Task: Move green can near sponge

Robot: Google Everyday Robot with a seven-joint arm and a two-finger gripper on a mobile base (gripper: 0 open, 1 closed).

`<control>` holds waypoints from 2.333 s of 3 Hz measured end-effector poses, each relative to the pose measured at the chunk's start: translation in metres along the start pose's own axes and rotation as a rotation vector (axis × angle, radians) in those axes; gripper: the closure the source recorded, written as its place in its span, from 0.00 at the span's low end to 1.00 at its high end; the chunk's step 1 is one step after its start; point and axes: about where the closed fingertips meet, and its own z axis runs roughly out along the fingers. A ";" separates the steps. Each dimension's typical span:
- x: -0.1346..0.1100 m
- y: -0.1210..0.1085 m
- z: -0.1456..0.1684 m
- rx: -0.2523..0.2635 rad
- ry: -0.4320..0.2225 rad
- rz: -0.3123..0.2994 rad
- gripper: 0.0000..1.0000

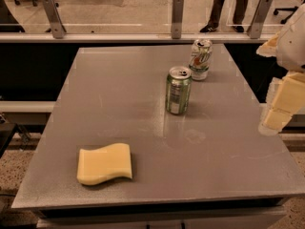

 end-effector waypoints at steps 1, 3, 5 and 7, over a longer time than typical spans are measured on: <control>-0.001 -0.001 -0.001 0.009 0.001 0.000 0.00; -0.040 -0.034 0.015 0.052 -0.108 0.032 0.00; -0.082 -0.065 0.050 0.042 -0.263 0.108 0.00; -0.115 -0.068 0.084 0.009 -0.342 0.121 0.00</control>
Offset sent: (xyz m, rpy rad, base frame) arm 0.0499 0.0347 0.0037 0.0954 -0.0827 -0.0108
